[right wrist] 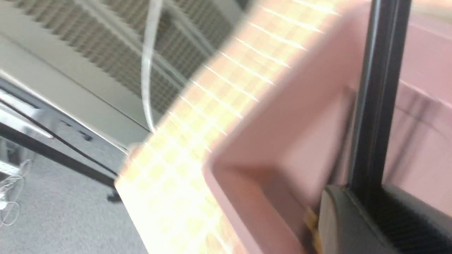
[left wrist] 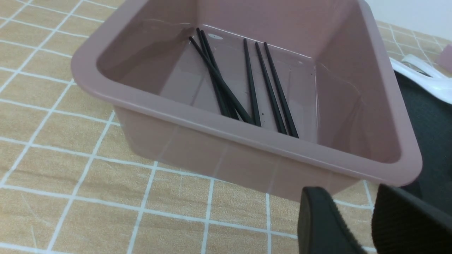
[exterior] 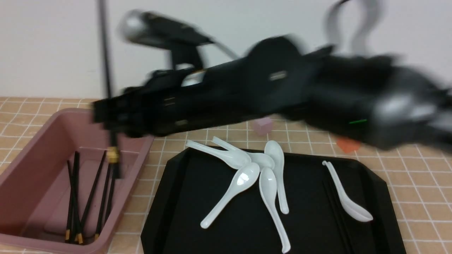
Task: On brown tablecloth take chopsticks from black tray and put them in box.
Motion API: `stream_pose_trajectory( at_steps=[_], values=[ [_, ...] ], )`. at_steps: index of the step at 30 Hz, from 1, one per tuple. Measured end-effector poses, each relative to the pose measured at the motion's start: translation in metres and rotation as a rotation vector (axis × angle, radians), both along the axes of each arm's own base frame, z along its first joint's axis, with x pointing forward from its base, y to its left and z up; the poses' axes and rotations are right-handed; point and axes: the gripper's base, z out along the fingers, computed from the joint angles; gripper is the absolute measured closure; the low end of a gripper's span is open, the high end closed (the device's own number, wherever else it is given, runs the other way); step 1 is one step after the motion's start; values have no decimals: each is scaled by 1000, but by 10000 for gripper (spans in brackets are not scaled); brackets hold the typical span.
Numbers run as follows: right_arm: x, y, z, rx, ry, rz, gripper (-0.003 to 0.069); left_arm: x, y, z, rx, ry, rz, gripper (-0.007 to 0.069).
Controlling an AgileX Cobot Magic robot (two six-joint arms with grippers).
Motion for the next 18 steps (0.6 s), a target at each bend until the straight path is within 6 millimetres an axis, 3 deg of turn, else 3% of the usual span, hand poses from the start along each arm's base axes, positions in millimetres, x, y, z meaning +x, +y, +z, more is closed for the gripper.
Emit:
stream_pose_trajectory(
  at_steps=[6,7,10,11,15,18],
  values=[
    [26,48,-49,-5,-44,12,533,0,0,0,0,0,0,385],
    [34,57,-69,-10,-27,3,526,0,0,0,0,0,0,385],
    [41,65,-94,-16,14,-17,486,0,0,0,0,0,0,385],
    [43,67,-102,-25,23,-20,437,0,0,0,0,0,0,385],
    [42,69,-110,-55,21,20,330,0,0,0,0,0,0,385],
    [37,66,-103,-87,5,89,320,0,0,0,0,0,0,385]
  ],
)
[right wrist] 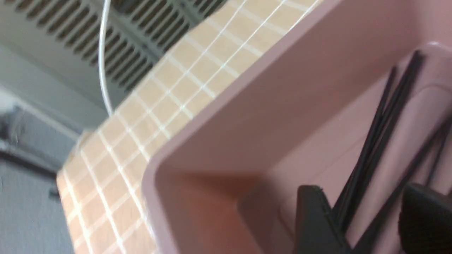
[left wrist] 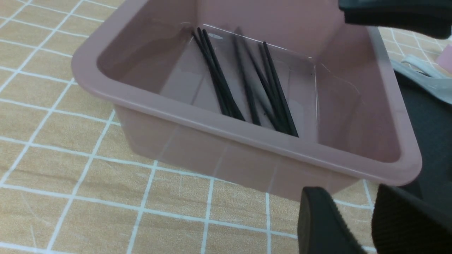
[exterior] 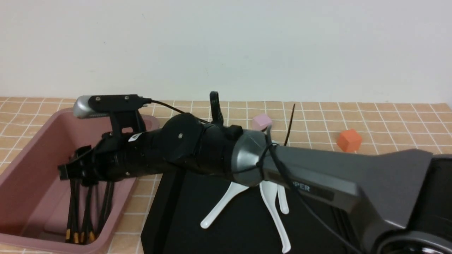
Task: On brown tablecloth take chopsticks from black tray and put them in box.
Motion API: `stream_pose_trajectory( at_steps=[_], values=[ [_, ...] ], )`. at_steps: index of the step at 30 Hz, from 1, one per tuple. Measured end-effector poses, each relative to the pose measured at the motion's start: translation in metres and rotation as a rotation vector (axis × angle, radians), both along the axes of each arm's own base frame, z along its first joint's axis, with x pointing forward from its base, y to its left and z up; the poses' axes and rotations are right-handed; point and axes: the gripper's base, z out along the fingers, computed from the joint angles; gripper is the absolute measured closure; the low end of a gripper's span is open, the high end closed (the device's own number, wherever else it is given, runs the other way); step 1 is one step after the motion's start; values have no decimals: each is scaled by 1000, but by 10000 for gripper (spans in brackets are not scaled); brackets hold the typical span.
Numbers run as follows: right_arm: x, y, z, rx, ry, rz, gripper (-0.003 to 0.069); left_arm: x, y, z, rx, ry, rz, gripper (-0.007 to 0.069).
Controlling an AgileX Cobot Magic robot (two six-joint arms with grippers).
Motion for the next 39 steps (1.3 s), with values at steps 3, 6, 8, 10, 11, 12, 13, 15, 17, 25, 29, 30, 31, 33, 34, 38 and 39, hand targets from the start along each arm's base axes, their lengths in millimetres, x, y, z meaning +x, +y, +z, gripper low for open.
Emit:
stream_pose_trajectory(
  at_steps=[3,6,8,10,11,12,13,15,17,25,29,30,31,33,34,38,39],
  values=[
    [-5,-7,13,-30,1,77,368,0,0,0,0,0,0,385],
    [-14,-33,56,-84,-1,195,531,0,0,0,0,0,0,385],
    [-20,-56,84,-135,2,254,625,0,0,0,0,0,0,385],
    [-31,-82,110,-207,15,308,666,0,0,0,0,0,0,385],
    [-41,-100,131,-247,12,328,669,0,0,0,0,0,0,385],
    [-47,-112,142,-281,9,337,669,0,0,0,0,0,0,385],
    [-55,-124,152,-328,8,348,668,0,0,0,0,0,0,385],
    [-73,-149,180,-376,-28,320,664,0,0,0,0,0,0,385],
    [-92,-176,205,-407,-88,262,663,0,0,0,0,0,0,385],
    [-198,-297,232,-296,-336,1,662,0,0,0,0,0,0,385],
    [-237,-342,194,-156,-441,-130,661,0,0,0,0,0,0,385],
    [-250,-360,167,-63,-491,-216,661,0,0,0,0,0,0,385],
    [-255,-365,152,-45,-492,-240,661,0,0,0,0,0,0,385],
    [-260,-375,122,-11,-526,-287,659,0,0,0,0,0,0,385],
    [-262,-378,112,2,-546,-301,659,0,0,0,0,0,0,385],
    [-271,-389,81,60,-645,-334,659,0,0,0,0,0,0,385],
    [-273,-391,78,81,-667,-340,657,0,0,0,0,0,0,385]
  ],
)
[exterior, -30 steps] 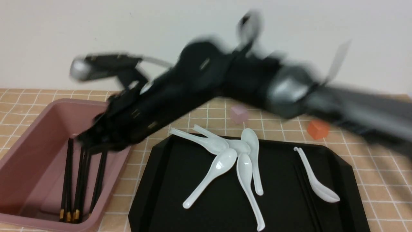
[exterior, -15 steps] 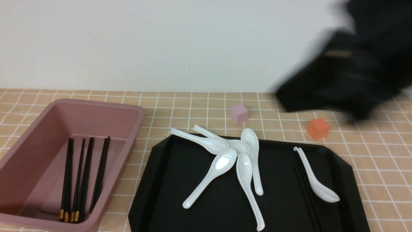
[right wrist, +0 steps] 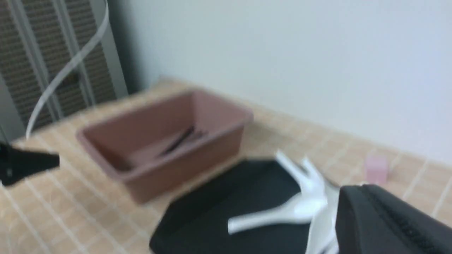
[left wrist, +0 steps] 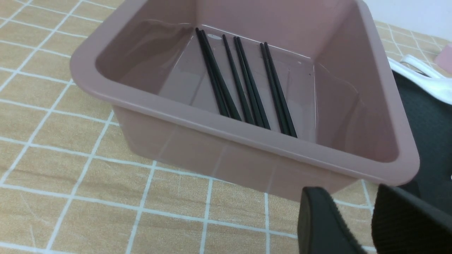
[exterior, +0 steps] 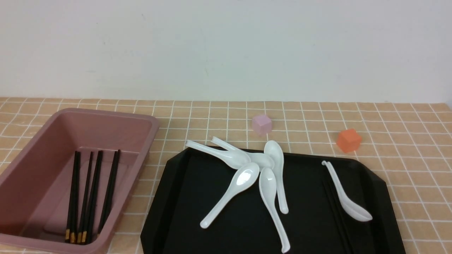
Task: On brown tablecloth take chopsticks from black tray and put them in box.
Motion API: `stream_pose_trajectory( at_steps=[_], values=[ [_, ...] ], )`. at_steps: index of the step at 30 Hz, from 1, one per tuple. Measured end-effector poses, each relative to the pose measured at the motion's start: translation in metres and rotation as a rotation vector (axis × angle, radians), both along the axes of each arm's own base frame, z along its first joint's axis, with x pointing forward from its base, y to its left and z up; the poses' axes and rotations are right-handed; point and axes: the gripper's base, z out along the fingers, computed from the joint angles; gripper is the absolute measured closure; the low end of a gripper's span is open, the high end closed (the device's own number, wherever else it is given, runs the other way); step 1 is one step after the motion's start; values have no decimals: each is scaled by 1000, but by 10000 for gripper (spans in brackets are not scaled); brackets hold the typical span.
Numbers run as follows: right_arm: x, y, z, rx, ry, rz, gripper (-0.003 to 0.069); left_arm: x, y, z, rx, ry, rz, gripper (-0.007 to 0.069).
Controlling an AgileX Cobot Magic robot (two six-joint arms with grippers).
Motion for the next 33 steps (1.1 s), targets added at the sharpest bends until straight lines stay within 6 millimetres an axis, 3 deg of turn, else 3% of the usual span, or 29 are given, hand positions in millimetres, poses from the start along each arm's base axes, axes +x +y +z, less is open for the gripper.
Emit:
stream_pose_trajectory(
  at_steps=[6,28,33],
  values=[
    [-10,-9,-11,75,-89,3,654,0,0,0,0,0,0,385],
    [-7,-6,-22,51,-70,3,640,0,0,0,0,0,0,385],
    [-5,-5,-34,1,-75,-2,636,0,0,0,0,0,0,385]
  ],
)
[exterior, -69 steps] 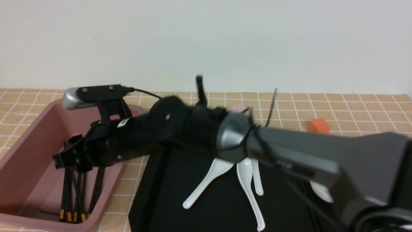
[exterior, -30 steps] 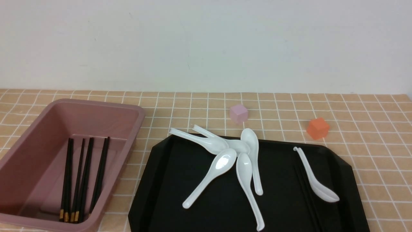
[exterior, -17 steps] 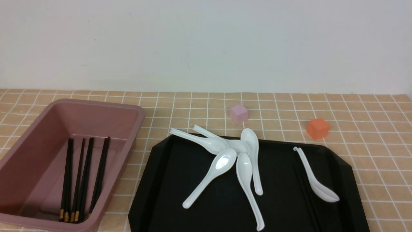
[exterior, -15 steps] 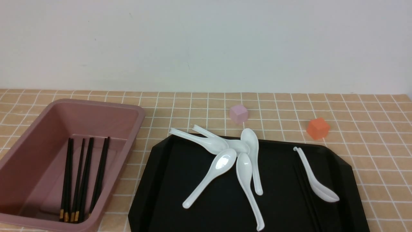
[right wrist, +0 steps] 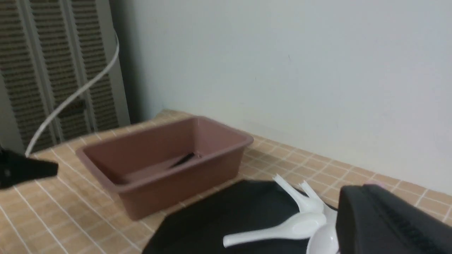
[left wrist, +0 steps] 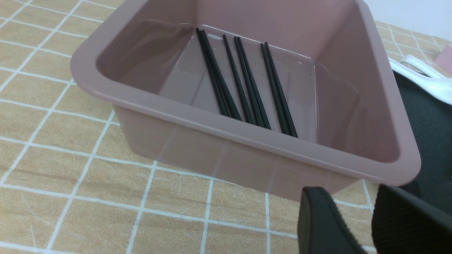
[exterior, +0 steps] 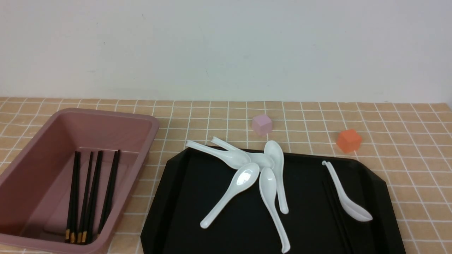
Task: On brown tablecloth take chopsticks from black tray and put them in box.
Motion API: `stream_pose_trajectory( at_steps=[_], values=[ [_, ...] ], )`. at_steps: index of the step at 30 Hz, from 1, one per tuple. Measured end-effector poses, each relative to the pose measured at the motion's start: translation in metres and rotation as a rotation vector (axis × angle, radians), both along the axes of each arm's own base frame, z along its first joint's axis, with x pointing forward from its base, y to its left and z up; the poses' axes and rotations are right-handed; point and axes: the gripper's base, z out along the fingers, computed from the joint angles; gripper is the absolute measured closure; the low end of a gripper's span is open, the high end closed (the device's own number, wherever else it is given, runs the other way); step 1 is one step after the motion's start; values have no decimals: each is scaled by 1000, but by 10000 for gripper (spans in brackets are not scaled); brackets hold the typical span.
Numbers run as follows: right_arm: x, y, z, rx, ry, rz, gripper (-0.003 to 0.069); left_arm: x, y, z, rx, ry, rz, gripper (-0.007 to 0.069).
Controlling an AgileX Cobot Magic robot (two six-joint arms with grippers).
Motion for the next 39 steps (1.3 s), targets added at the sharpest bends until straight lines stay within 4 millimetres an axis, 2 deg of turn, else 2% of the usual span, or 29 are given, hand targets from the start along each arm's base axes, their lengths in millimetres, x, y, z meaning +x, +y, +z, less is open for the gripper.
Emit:
stream_pose_trajectory(
  at_steps=[4,13,16,23,29,39],
  values=[
    [2,-1,-15,-35,-2,-45,631,0,0,0,0,0,0,385],
    [17,-19,-73,-103,120,-480,617,0,0,0,0,0,0,385],
    [19,-24,-87,-118,170,-585,615,0,0,0,0,0,0,385],
    [19,-31,-92,-119,223,-703,608,0,0,0,0,0,0,385],
    [17,-32,-99,-150,304,-708,603,0,0,0,0,0,0,385],
    [16,-32,-99,-151,314,-708,587,0,0,0,0,0,0,385]
  ],
)
